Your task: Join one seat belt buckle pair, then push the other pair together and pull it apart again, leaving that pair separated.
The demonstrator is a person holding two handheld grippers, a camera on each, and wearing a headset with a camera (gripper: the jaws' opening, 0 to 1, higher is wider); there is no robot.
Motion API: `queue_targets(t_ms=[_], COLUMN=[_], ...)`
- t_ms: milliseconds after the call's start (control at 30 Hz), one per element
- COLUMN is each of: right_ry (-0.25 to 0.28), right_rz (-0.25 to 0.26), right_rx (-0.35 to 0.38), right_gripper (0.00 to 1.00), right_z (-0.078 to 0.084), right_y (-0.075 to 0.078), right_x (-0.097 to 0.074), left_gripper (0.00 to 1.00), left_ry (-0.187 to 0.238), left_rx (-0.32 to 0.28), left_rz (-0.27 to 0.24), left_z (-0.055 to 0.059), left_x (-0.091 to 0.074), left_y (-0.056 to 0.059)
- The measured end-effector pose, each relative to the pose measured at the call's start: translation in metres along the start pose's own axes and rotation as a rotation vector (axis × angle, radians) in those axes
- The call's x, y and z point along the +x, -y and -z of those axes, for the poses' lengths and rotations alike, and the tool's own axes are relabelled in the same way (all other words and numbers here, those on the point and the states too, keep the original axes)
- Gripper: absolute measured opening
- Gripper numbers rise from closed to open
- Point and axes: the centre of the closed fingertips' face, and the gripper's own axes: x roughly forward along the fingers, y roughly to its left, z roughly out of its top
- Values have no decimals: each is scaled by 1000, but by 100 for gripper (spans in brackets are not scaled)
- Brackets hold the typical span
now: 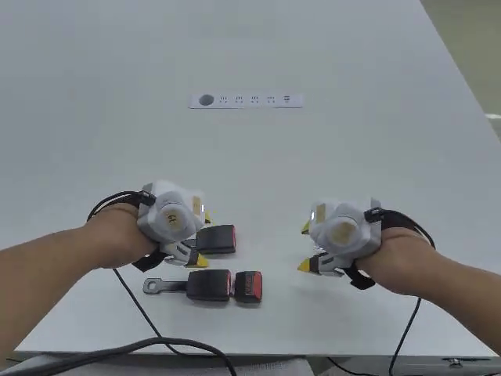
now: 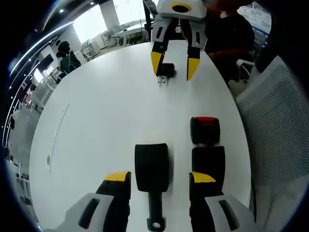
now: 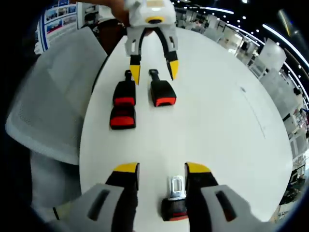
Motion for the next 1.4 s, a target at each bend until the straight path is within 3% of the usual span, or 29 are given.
queue_targets(t_ms=[167, 300, 600, 700, 867, 1233, 1400], right_ry=[-37, -68, -105, -103, -100, -65, -81], right_rz=[23, 13, -26, -38, -60, -84, -89], right_rx=[29, 41, 30, 18, 19, -43, -70], right_gripper=[37, 37, 36, 32, 31, 31, 31], right_z=[33, 55, 73, 73, 64, 7, -17], right_y=[15, 17, 16, 17, 17, 9, 10], right_x=[-11, -13, 0, 2, 7, 39, 54], left_gripper=[49, 49, 43, 33, 32, 31, 31], left_ry=[-40, -58, -109, -120, -128, -133, -131], left_rx=[-6, -7, 29, 36, 57, 62, 59], left_rz=[19, 42, 85, 70, 98, 108, 104], left_z=[10, 15, 27, 28, 25, 28, 28], left_x=[6, 11, 22, 23, 20, 22, 23], left_y=[-5, -5, -4, -10, -8, -7, -6])
